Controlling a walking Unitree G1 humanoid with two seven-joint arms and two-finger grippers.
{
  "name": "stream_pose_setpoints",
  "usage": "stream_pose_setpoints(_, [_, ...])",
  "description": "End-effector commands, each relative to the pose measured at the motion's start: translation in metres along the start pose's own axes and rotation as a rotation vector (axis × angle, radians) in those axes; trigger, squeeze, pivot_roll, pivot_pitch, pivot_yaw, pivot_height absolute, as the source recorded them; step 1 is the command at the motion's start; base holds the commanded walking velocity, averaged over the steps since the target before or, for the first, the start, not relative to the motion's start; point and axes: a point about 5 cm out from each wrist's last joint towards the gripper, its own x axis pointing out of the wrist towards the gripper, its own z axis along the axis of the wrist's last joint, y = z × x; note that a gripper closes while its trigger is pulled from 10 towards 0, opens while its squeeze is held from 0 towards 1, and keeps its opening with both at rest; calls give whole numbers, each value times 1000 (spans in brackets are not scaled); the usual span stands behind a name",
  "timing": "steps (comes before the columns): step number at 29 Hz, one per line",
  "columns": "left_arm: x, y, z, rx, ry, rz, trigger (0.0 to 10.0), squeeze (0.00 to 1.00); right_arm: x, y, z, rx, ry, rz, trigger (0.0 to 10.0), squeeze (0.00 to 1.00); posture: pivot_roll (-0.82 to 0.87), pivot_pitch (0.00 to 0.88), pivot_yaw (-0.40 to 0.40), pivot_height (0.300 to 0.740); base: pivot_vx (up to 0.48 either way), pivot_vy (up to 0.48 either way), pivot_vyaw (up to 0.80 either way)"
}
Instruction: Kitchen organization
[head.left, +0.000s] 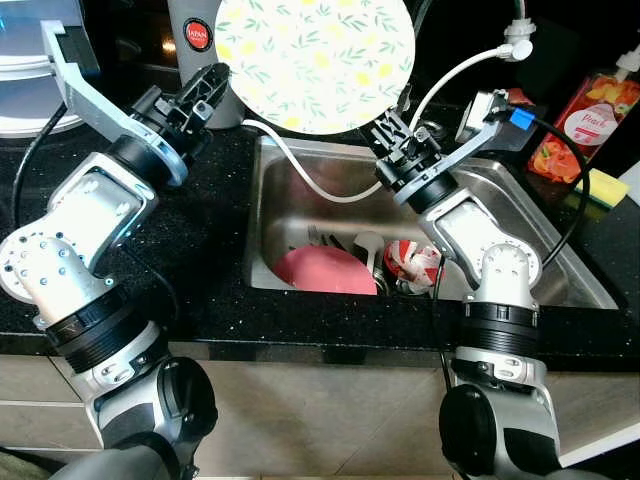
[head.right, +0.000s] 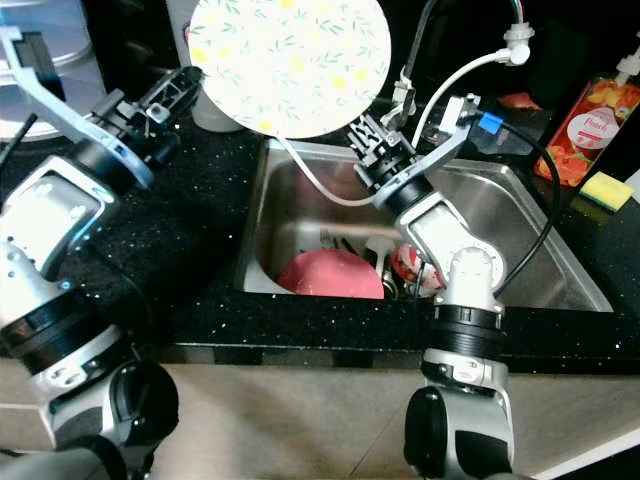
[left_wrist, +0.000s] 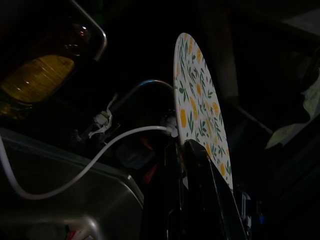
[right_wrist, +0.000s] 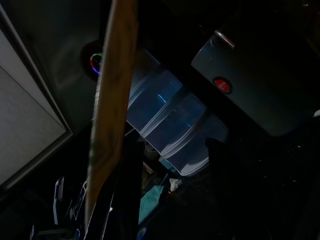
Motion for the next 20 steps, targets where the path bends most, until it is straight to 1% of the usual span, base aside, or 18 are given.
stream_pose_setpoints(1, [2,-8,-4,8,5,-37,10000,0,-3,4,5,-15,-7,17,10000,0,286,0,-101,740,0,0,0])
stream_pose_setpoints(4, [0,-9,12,-19,-105,-30,10000,0,-6,-4,7,-27,-11,-37,10000,0,285,0,-103,740,0,0,0])
stream_pose_setpoints(5, [0,-9,12,-19,-105,-30,10000,0,-6,-4,7,-27,-11,-37,10000,0,285,0,-103,740,0,0,0])
stream_pose_setpoints(7, [-7,-8,30,-7,-180,-29,10000,0,-8,-7,9,-31,-16,-56,10000,0,285,0,-103,740,0,0,0])
stream_pose_setpoints(9, [-14,-8,46,11,-232,-27,10000,0,-8,-8,11,-34,-19,-62,10000,0,286,0,-105,740,0,0,0])
stream_pose_setpoints(10, [-14,-8,46,11,-232,-27,10000,0,-8,-8,11,-34,-19,-62,10000,0,286,0,-105,740,0,0,0])
stream_pose_setpoints(11, [-17,-7,52,23,-243,-19,10000,0,-8,-8,11,-34,-21,-62,10000,0,286,0,-105,740,0,0,0])
stream_pose_setpoints(14, [-18,-7,55,31,-247,-15,10000,0,-8,-8,12,-34,-23,-61,10000,0,292,0,-107,740,0,0,0])
stream_pose_setpoints(17, [-19,-4,51,37,-226,7,10000,0,-5,-6,12,-29,-24,-47,10000,0,292,0,-109,740,0,0,0])
stream_pose_setpoints(20, [-16,-1,44,32,-206,20,10000,0,-3,-1,11,-17,-23,-19,10000,0,291,0,-110,740,0,0,0])
